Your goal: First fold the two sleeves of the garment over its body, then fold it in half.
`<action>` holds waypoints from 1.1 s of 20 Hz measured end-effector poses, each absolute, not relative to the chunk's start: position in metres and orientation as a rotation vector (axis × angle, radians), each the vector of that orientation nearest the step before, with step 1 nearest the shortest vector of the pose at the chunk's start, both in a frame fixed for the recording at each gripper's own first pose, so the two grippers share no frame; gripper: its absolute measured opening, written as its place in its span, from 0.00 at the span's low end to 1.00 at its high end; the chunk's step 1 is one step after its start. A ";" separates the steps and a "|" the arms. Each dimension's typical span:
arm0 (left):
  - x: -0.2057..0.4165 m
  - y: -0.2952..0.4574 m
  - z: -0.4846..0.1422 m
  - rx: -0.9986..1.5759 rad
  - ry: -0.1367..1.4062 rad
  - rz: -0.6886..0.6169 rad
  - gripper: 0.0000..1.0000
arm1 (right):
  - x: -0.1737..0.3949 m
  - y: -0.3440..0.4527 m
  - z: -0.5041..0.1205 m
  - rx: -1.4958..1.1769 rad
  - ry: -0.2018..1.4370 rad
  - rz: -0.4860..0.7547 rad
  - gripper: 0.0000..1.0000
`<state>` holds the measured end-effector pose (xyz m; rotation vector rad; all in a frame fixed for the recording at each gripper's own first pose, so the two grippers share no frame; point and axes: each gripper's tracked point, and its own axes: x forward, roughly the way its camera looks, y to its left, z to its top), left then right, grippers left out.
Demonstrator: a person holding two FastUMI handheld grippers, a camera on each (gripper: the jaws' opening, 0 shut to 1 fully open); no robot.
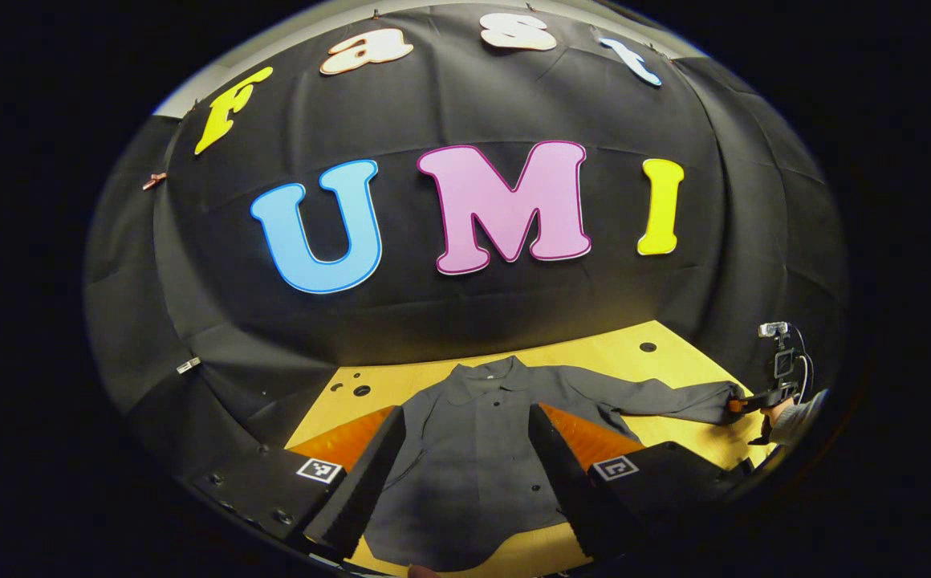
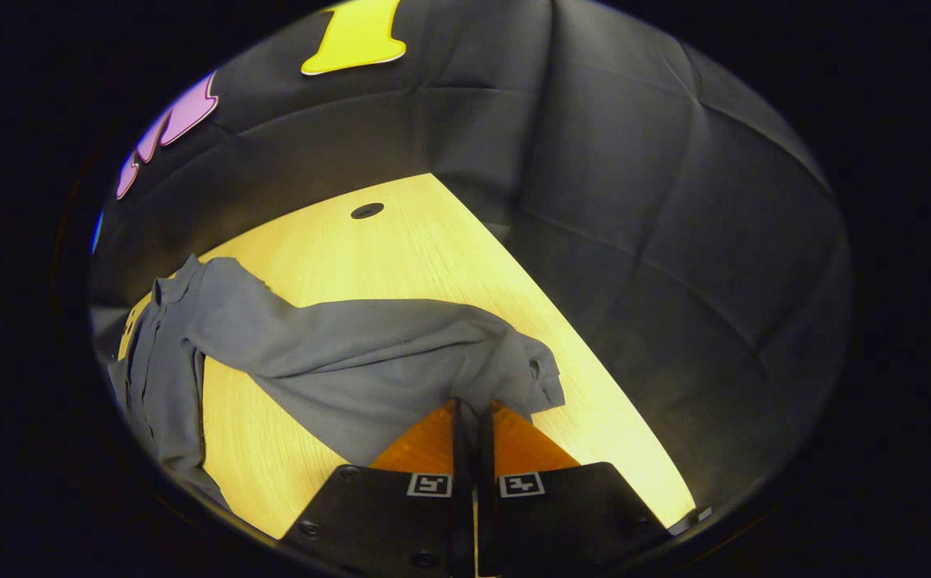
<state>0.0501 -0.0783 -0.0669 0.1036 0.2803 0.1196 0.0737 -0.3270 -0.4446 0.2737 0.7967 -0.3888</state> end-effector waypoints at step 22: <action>-0.004 0.138 -0.095 0.006 0.187 0.046 0.97 | 0.126 -0.026 -0.124 0.150 0.226 -0.114 0.06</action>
